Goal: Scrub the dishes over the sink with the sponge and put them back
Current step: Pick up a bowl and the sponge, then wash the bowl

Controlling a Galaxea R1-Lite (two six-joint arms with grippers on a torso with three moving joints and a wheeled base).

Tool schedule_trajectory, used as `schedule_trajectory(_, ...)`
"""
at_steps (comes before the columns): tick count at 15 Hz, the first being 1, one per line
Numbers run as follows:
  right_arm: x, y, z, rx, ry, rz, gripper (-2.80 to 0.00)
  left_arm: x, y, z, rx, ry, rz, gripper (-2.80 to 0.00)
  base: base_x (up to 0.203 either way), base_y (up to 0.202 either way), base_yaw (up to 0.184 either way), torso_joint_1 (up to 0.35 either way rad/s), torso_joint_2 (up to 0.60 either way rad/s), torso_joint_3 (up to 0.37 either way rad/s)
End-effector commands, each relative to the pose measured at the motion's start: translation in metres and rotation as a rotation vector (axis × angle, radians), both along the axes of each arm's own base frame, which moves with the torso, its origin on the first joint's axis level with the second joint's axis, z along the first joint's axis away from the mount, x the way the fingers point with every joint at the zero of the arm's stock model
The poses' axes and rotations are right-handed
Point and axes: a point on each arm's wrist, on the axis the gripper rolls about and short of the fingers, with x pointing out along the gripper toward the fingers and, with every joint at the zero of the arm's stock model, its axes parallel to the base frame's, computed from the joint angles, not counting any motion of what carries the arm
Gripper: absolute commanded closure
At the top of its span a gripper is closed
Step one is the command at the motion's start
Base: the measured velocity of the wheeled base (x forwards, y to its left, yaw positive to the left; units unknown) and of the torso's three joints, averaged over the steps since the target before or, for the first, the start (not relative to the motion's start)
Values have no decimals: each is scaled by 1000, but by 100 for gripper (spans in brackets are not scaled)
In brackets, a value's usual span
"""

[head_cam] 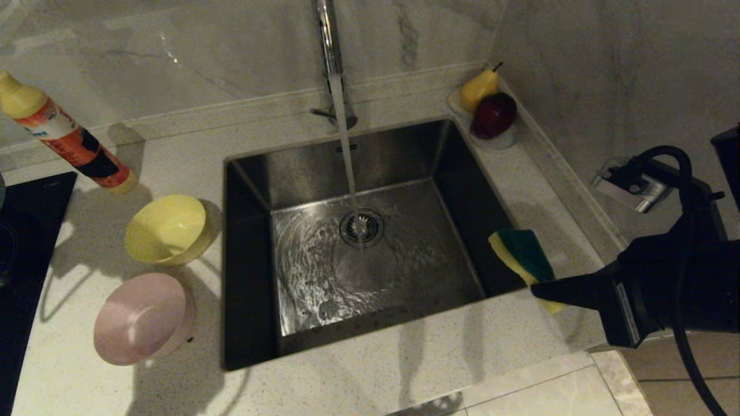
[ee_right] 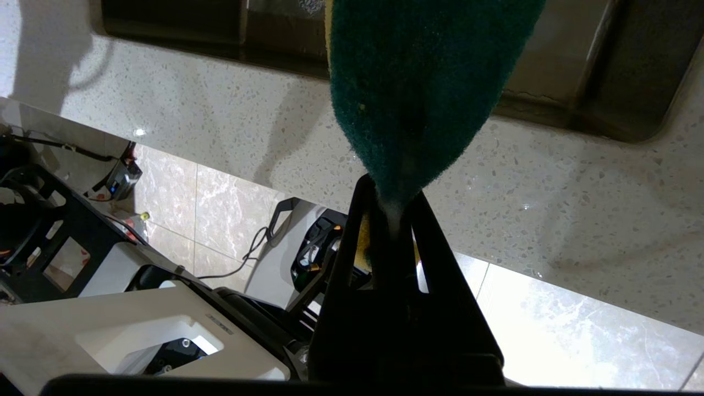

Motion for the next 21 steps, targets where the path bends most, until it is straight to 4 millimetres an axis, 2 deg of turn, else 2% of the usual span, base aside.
schedule_trajectory(1,0,0,0,3,0,0,0,-3,-25,22,-9,-58,-103,0,0,0,0,0,0,0)
schedule_trajectory(6,-1,-1,2,8,-4,-1,0,47,-64,24,-144,-50,-377,0,0,0,0,0,0,0)
schedule_trajectory(10,0,0,1,9,-4,0,0,89,-113,16,-126,-3,-454,0,0,0,0,0,0,0)
schedule_trajectory(15,-1,0,2,11,-8,-1,0,143,-190,-15,-63,49,-519,0,0,0,0,0,0,0)
schedule_trajectory(19,-1,0,1,9,-4,0,0,171,-243,-45,-17,77,-555,0,0,0,0,0,0,0)
schedule_trajectory(21,0,1,-1,1,5,1,0,179,-263,-56,8,72,-567,0,0,0,0,0,0,0)
